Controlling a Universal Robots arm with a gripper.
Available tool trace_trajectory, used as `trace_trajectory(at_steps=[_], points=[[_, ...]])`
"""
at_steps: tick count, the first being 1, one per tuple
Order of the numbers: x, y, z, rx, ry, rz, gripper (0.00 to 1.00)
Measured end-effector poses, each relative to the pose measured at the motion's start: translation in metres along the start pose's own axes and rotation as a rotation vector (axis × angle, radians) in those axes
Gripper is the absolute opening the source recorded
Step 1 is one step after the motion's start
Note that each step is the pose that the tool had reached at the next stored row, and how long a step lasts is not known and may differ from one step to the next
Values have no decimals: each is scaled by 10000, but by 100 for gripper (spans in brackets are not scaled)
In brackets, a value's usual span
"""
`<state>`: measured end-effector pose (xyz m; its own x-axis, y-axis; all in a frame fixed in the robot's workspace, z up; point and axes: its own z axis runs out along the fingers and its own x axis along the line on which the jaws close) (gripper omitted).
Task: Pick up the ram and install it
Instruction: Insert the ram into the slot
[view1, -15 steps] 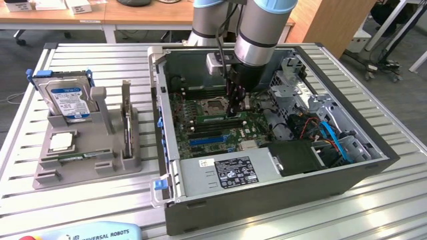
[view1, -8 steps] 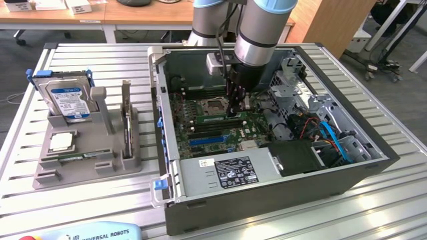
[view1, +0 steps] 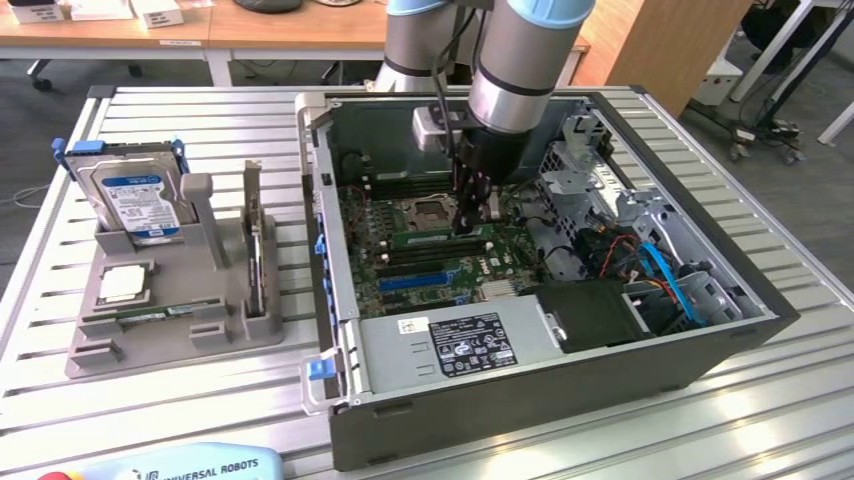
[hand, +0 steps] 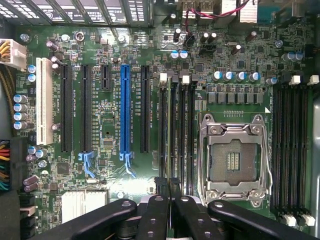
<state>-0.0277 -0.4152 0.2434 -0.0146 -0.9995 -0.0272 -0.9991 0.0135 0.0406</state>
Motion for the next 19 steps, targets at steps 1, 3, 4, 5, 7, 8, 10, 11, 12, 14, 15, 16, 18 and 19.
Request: trace_trajectory(at_steps=[1, 3, 4, 5, 7, 8, 10, 11, 12, 14, 15, 16, 18, 19], points=[[1, 0, 5, 0, -1, 0, 11], [1, -1, 10, -1, 1, -1, 11], [1, -1, 14, 0, -1, -1, 11], [1, -1, 18, 0, -1, -1, 11], [2, -1, 24, 0, 0, 0, 11], [3, -1, 28, -1, -1, -1, 11], [4, -1, 34, 0, 0, -1, 11], [4, -1, 34, -1, 1, 0, 11], [4, -2, 34, -1, 1, -1, 11], [4, -2, 35, 0, 0, 0, 11], [6, -2, 36, 0, -3, 0, 11], [11, -3, 36, 1, -5, -3, 11], [13, -2, 35, 0, -2, -1, 11], [14, -2, 38, 0, -1, -1, 11]])
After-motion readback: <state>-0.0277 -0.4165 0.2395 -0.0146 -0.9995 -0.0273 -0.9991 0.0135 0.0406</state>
